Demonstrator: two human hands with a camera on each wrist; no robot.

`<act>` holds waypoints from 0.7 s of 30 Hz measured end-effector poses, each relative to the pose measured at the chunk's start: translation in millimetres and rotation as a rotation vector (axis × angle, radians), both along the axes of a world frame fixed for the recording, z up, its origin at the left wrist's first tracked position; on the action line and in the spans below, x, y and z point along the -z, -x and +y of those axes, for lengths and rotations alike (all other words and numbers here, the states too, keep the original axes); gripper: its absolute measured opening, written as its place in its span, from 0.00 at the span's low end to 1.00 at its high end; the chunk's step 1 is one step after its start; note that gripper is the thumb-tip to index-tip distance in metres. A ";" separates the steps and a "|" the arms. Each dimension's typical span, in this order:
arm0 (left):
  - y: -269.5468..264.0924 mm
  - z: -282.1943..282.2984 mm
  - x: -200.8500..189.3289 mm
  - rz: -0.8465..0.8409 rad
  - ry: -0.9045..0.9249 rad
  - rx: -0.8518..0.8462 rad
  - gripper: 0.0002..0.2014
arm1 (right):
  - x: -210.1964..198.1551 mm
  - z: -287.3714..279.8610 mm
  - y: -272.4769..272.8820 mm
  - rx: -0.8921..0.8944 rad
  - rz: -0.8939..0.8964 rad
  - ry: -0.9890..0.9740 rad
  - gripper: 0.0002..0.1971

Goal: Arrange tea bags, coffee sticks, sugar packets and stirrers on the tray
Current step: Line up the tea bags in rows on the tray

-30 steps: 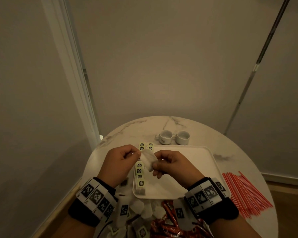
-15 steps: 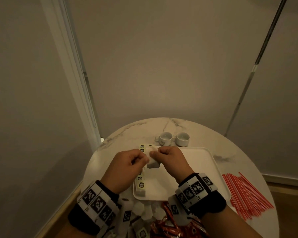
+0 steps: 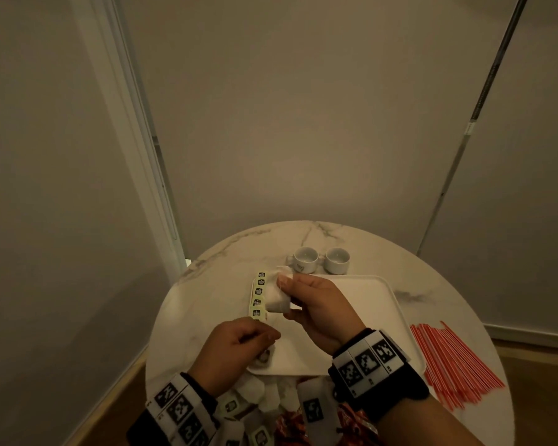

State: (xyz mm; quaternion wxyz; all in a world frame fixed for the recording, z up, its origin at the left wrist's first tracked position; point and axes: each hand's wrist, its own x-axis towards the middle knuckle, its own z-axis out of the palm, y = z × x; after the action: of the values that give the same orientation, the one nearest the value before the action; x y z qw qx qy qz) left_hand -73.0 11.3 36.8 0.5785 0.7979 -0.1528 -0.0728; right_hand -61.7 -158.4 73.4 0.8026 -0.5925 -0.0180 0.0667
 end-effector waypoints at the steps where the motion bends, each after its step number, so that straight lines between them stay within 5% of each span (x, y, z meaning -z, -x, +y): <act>1: -1.7 0.3 1.7 -0.020 -0.014 0.000 0.05 | -0.8 1.1 0.5 -0.011 -0.004 -0.020 0.10; 4: -6.1 0.4 5.7 -0.067 -0.072 -0.027 0.02 | -4.4 4.0 2.9 -0.023 -0.028 -0.061 0.05; 9: -17.4 -0.6 2.6 -0.070 -0.048 -0.105 0.17 | -6.2 4.7 7.0 -0.066 -0.059 0.021 0.07; 16: -34.7 -9.5 -25.4 -0.136 0.138 -0.157 0.14 | -11.6 7.7 14.0 -0.097 -0.076 0.183 0.11; 21: -37.5 -11.2 -49.6 -0.129 0.293 -0.040 0.17 | -11.7 6.9 12.4 -0.057 -0.058 0.296 0.04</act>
State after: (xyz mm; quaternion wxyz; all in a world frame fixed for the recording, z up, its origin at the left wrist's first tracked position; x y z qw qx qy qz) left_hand -35.5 0.1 86.4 0.6792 0.7107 -0.1828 0.0131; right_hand -74.1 -151.5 85.1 0.7032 -0.7054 -0.0479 0.0744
